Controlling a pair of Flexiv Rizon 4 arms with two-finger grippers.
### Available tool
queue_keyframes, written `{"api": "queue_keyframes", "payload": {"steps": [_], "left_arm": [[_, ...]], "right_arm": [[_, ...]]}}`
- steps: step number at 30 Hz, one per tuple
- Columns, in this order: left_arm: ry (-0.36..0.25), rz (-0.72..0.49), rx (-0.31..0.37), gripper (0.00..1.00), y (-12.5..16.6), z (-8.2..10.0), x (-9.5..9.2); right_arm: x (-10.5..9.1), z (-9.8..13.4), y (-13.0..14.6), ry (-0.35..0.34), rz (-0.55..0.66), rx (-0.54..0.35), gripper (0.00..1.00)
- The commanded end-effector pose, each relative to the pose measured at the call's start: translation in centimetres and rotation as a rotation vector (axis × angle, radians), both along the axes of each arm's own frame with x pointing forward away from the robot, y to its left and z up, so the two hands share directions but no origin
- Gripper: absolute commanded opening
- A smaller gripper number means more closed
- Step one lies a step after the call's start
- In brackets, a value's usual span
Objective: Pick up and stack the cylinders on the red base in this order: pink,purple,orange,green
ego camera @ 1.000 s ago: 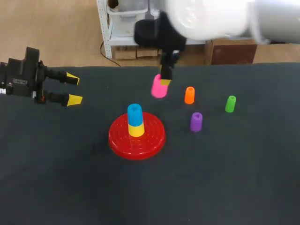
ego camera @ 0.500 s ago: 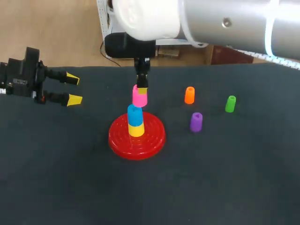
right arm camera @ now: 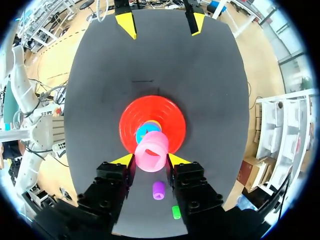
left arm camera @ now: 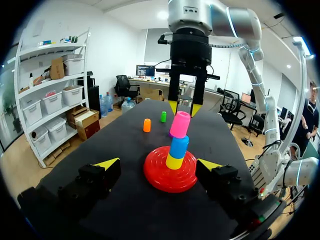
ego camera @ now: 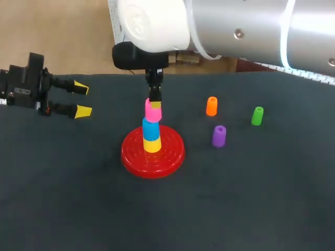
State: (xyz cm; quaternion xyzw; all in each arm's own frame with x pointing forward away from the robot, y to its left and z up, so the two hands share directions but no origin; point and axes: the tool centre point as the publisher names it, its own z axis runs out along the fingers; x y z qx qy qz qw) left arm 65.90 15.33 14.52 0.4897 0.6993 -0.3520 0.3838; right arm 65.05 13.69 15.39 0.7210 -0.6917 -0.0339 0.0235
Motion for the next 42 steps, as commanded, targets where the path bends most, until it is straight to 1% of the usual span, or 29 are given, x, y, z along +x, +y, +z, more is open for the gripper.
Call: {"api": "queue_keyframes", "payload": {"steps": [1,11,20,29,42], "left_arm": [[-0.002,-0.004,-0.003,1.00,0.1,-0.1,0.1],[-0.002,-0.004,-0.003,1.00,0.1,-0.1,0.1],[-0.002,-0.004,-0.003,1.00,0.1,-0.1,0.1],[-0.002,-0.004,-0.003,1.00,0.1,-0.1,0.1],[-0.002,-0.004,-0.003,1.00,0.1,-0.1,0.1]], "right_arm": [[0.7,-0.1,0.7,0.011,0.004,-0.006,0.00],[1.0,-0.4,1.5,0.036,0.025,-0.019,0.00],[0.2,0.3,1.1,0.053,0.039,-0.010,0.00],[-0.5,-0.2,0.7,0.065,0.045,-0.021,0.00],[-0.7,-1.3,0.6,0.073,0.034,-0.022,0.00]]}}
